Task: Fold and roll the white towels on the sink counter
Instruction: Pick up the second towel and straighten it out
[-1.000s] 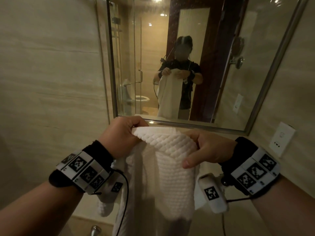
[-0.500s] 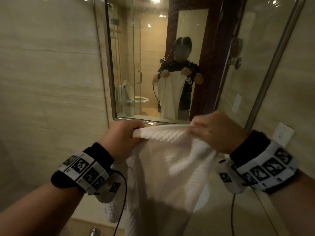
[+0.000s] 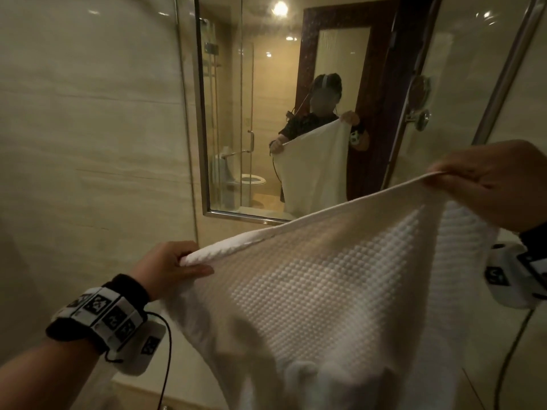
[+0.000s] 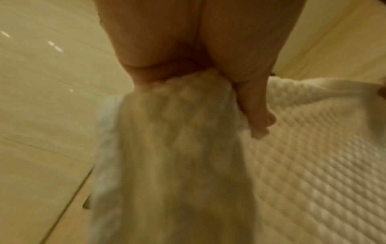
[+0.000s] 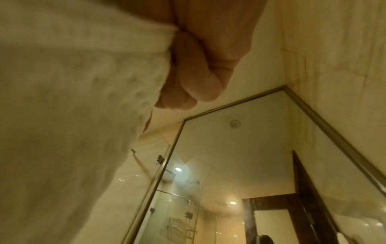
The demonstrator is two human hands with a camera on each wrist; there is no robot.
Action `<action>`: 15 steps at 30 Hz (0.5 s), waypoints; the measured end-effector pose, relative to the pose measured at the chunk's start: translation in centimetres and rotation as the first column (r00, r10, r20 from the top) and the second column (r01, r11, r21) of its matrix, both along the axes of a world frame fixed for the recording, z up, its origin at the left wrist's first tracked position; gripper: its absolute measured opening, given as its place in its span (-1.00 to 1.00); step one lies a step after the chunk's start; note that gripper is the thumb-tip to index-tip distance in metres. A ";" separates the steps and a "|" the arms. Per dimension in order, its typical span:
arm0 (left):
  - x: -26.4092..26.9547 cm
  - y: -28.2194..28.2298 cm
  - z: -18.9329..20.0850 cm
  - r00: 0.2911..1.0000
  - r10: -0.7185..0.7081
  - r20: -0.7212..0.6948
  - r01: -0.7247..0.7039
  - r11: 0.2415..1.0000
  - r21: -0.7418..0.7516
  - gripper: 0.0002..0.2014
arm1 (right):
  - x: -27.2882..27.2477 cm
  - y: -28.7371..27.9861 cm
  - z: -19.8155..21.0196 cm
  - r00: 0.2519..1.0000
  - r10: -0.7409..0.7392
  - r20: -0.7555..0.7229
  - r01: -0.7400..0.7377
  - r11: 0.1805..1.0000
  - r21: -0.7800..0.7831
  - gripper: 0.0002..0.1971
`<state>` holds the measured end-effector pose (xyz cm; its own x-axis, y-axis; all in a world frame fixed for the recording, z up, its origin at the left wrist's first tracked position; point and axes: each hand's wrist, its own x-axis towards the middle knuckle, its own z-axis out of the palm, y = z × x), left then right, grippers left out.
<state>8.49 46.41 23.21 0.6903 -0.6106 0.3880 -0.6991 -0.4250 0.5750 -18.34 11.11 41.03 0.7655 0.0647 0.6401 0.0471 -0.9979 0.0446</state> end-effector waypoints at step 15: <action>1.7 1.2 2.1 0.932 0.071 0.356 -0.119 0.986 0.113 -0.63 | -4.2 -2.8 -0.7 0.995 -0.025 -0.097 0.032 0.997 0.069 -0.59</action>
